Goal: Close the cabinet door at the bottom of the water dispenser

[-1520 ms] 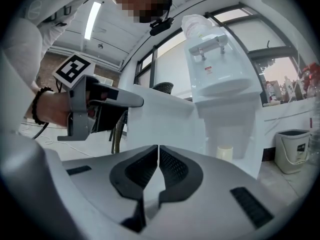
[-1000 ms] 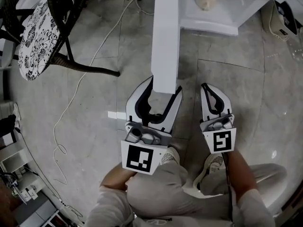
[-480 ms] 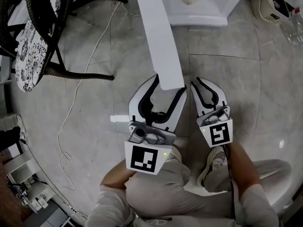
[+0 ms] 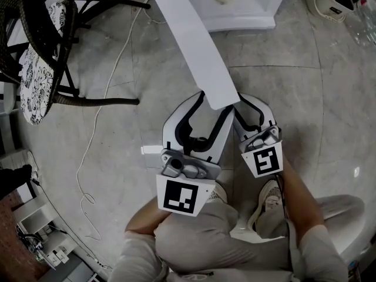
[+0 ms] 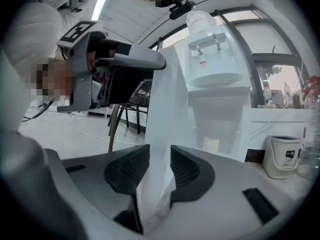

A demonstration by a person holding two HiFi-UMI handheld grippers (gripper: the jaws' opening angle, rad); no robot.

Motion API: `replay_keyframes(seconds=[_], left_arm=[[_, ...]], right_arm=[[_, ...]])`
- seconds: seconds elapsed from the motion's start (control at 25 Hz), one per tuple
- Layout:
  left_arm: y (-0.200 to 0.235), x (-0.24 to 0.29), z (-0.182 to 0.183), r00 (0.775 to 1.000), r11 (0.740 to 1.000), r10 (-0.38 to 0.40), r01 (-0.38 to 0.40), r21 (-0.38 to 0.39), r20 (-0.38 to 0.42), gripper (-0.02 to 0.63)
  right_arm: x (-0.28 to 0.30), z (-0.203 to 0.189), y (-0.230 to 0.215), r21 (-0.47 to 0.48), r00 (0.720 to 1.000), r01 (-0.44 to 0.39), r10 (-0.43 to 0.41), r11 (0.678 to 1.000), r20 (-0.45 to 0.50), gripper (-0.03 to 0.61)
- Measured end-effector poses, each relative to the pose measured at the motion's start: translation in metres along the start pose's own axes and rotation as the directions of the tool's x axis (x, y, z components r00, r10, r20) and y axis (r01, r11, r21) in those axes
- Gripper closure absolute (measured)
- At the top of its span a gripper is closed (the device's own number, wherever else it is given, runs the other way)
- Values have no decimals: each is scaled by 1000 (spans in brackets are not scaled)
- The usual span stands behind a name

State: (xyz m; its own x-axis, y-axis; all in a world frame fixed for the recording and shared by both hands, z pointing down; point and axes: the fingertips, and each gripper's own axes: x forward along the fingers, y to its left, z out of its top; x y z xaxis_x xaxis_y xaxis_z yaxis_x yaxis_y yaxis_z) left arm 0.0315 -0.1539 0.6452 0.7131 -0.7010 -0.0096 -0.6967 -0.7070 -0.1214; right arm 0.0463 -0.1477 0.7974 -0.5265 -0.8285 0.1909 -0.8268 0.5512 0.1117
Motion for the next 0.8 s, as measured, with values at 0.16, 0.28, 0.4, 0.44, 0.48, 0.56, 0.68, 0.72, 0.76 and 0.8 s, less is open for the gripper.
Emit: replay_keyframes(seconds=[0.16,0.28,0.4,0.44,0.48,0.56,0.68,0.72,0.76,0.8], left_arm=[[-7,8,0,1000,1000,-19,19,8,6,443],[-11,11,0,999,999,-32,32,9,12,443],[-14,14,0,999,999,-42,42,6,19,443],[-15,16,1,999,999,-46,46,8,21,443],[-16,17,1,998,999,-51,51,9,23,443],[-17,20,2,998,998,-59,59,6,26,445],[-21,24,1,997,997,-71,71,7,26,446],[-22,25,2,997,997,-77,76,11,26,446],[-23,27,2,996,996,-83,83,15,28,446],[-25,29,2,996,996,-89,89,18,31,446]], right_arm=[[-1,-1,-7,-10,1000,11,-11,1000,7,448],[-3,-2,-13,4,1000,17,-17,1000,20,441],[-6,0,-20,82,998,26,-31,996,62,425],[-7,2,-21,99,997,19,-26,995,77,422],[-7,4,-20,97,996,6,-14,995,87,401],[-5,7,-20,66,996,-9,3,998,92,388],[-3,10,-28,78,996,9,-16,997,93,388],[-3,11,-31,82,995,15,-23,996,96,388],[-3,13,-34,83,995,20,-28,996,100,388],[-2,15,-37,84,994,25,-34,996,105,390]])
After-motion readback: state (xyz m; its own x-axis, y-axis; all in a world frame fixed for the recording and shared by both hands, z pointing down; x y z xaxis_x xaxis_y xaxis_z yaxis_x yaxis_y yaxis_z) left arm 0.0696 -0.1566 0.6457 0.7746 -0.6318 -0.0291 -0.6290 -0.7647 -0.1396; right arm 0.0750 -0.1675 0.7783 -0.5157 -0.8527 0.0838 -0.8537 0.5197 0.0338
